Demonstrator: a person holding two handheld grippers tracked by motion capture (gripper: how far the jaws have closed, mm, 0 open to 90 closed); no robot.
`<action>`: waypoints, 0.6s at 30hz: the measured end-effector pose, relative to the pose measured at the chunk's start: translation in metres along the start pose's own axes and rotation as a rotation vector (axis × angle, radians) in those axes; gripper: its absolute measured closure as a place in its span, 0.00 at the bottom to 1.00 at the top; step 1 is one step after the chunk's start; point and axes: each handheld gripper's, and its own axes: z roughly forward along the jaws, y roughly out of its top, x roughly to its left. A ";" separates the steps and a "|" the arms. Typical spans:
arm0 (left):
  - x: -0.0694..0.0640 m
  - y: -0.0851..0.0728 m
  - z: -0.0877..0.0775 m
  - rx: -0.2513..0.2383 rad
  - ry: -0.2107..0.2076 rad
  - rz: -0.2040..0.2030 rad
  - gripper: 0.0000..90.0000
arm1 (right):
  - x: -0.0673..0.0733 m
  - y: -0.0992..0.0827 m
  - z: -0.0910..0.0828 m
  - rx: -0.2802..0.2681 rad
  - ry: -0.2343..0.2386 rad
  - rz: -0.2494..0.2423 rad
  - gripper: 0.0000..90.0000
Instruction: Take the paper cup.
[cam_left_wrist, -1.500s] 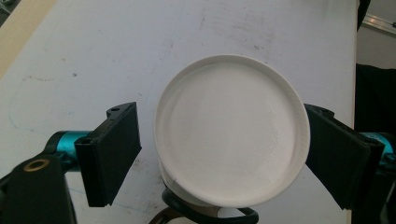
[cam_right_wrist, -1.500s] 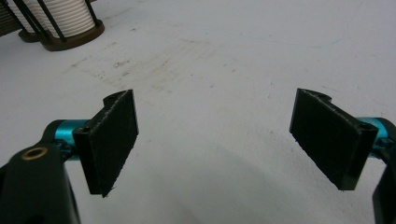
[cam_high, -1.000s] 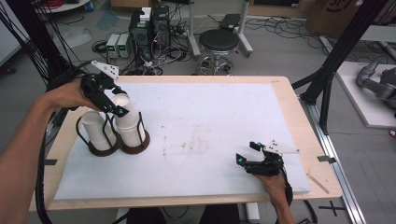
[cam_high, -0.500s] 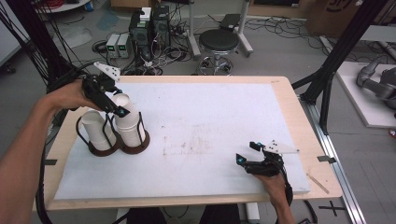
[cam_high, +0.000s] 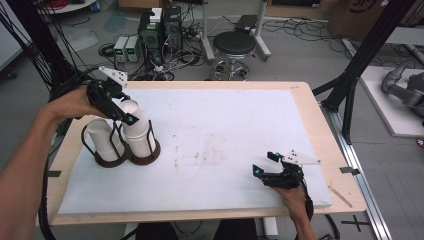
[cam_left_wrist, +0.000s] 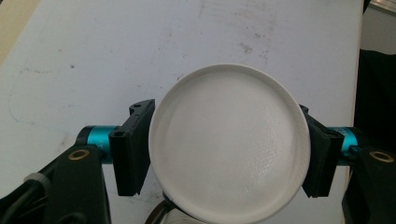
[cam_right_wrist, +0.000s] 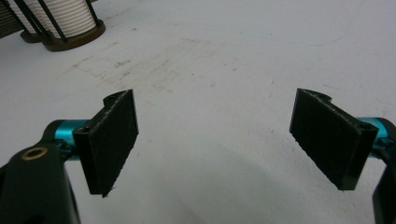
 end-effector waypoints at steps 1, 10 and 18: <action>0.000 0.000 -0.001 0.001 0.003 0.005 0.35 | 0.000 0.000 0.000 -0.002 -0.001 -0.003 0.17; -0.002 0.000 -0.011 -0.037 0.013 0.000 0.36 | 0.000 0.000 0.000 0.000 -0.001 -0.006 0.17; -0.004 0.001 -0.020 -0.070 0.028 -0.007 0.36 | 0.000 0.000 0.000 -0.001 -0.001 -0.007 0.17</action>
